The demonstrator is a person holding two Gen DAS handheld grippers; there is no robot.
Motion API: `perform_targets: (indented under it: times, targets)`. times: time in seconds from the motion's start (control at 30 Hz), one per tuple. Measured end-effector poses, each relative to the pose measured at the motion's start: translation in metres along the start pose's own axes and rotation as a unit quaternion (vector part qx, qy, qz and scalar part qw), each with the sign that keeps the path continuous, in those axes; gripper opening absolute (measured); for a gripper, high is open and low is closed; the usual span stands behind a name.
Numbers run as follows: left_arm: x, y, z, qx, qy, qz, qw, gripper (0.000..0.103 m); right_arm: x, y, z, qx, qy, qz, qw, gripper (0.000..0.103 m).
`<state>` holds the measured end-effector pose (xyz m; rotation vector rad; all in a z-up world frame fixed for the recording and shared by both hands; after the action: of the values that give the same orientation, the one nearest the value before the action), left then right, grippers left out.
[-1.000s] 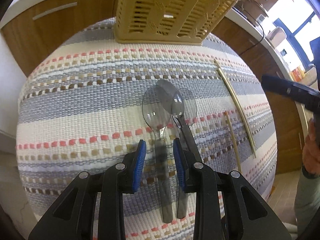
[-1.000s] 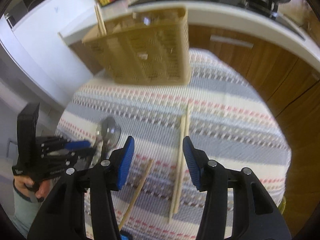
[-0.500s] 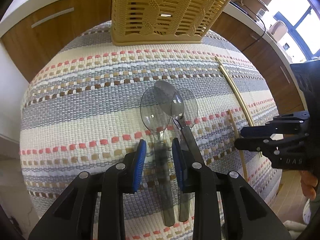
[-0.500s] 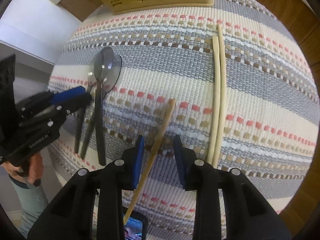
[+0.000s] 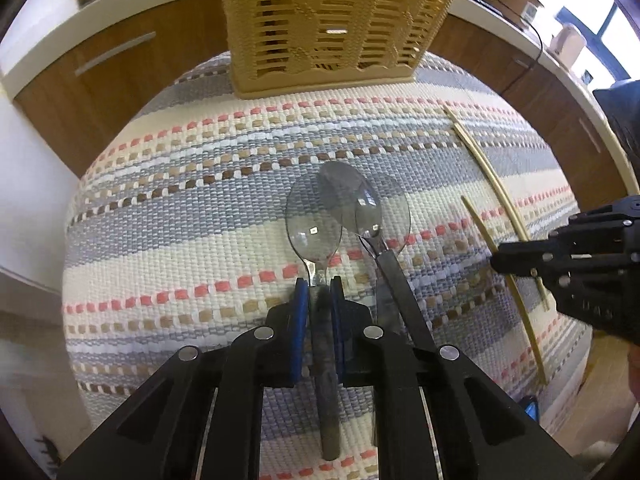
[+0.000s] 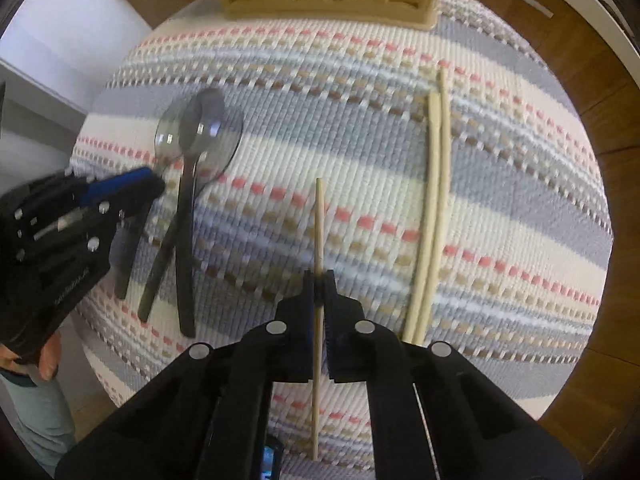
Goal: Organize utensils
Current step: 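Grasp a clear spoon with the left gripper while the right gripper grasps a chopstick, then lift the spoon and chopstick over the tan caddy and open both grippers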
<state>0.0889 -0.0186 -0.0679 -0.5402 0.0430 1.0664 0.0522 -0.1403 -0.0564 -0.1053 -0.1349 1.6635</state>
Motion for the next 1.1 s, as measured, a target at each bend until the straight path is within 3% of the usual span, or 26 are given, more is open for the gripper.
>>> perform_targets:
  times: [0.17,0.37,0.4,0.47,0.53,0.63,0.8,0.87,0.93,1.1]
  targets:
    - [0.021,-0.001,0.015,-0.033,0.0,0.04,0.9987,0.009,-0.013,-0.023,0.01,-0.043,0.031,0.014,0.998,0.003]
    - [0.037,-0.003,0.028,-0.05,0.005,0.06,0.997,0.009,-0.009,-0.041,0.003,-0.049,0.004,0.026,0.998,0.006]
    - [0.039,-0.002,0.029,-0.05,0.007,0.06,0.997,0.009,-0.005,-0.042,0.001,-0.042,0.007,0.034,0.998,0.008]
    - [0.04,0.0,0.03,-0.051,0.01,0.059,0.9969,0.009,0.0,-0.039,-0.004,-0.031,0.008,0.048,0.998,0.026]
    - [0.041,0.001,0.032,-0.052,0.013,0.056,0.997,0.009,0.005,-0.038,-0.004,-0.031,0.007,0.055,0.998,0.036]
    - [0.043,0.003,0.033,-0.052,0.016,0.054,0.997,0.009,0.011,-0.03,-0.001,-0.026,0.032,0.07,0.997,0.036]
    - [0.038,0.003,0.031,-0.055,0.021,0.052,0.9969,0.009,0.019,-0.012,-0.007,-0.004,0.047,0.086,0.995,0.02]
    - [0.038,0.002,0.031,-0.058,0.022,0.052,0.9967,0.009,0.031,-0.008,-0.009,-0.002,0.054,0.101,0.993,0.006]
    - [0.037,0.002,0.033,-0.061,0.023,0.054,0.9964,0.01,0.044,-0.004,-0.01,0.0,0.062,0.107,0.992,0.004]
    - [0.034,0.0,0.051,-0.094,0.032,0.051,0.9937,0.009,0.043,-0.001,0.001,-0.028,0.023,0.091,0.995,0.004]
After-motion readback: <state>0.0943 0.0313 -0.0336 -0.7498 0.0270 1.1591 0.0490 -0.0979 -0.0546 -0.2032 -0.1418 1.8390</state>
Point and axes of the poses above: each gripper's, at about its wrist camera, not at the fingertips, and z roughly against the way its jaws point, x to its left, y to its underside, the point moved 1 cm from there along -z, roughly the way its jaws point, and after that the axes turned 9 degrees about y, right-handed, at the moved point
